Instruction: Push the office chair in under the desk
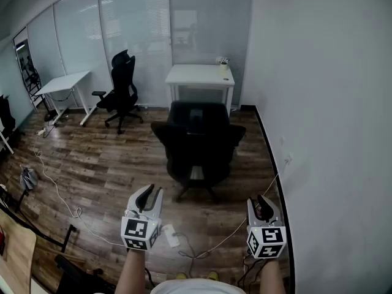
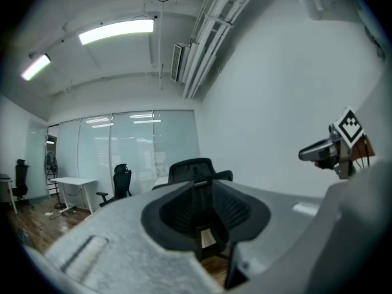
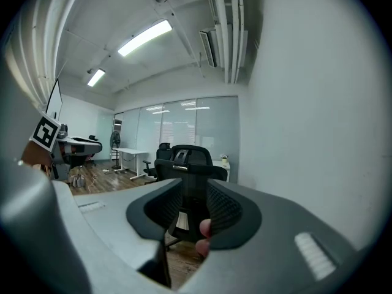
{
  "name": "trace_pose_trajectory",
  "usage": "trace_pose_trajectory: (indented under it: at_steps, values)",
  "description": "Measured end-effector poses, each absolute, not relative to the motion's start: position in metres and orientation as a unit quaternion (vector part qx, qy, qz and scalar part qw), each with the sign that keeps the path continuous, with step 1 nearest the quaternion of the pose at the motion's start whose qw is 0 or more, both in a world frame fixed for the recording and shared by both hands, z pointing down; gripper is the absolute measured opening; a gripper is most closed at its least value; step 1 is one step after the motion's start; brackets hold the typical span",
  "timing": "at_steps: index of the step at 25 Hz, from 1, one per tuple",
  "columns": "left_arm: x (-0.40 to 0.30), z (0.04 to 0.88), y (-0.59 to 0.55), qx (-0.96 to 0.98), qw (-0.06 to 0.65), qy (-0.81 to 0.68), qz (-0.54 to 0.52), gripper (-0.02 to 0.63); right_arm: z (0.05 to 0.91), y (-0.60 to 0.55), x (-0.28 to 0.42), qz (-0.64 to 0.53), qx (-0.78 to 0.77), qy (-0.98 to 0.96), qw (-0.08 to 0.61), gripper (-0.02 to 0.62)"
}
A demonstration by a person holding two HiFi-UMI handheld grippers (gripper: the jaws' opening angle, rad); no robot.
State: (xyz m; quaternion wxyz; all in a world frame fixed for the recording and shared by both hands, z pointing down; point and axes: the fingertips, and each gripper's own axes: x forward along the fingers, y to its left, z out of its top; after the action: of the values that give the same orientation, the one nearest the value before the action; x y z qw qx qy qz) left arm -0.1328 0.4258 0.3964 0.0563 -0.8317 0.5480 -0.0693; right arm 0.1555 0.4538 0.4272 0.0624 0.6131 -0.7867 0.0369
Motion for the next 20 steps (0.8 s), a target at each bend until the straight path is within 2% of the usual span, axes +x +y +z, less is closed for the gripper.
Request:
trace_pose_trajectory:
  at_steps: [9, 20]
  values:
    - [-0.121, 0.394, 0.428, -0.830, 0.049, 0.552, -0.067, 0.091, 0.428, 0.455, 0.168, 0.038, 0.609, -0.790, 0.065, 0.104]
    - [-0.076, 0.394, 0.436, -0.825, 0.048, 0.560, -0.065, 0.091, 0.429, 0.457, 0.207, 0.030, 0.594, -0.801, 0.058, 0.103]
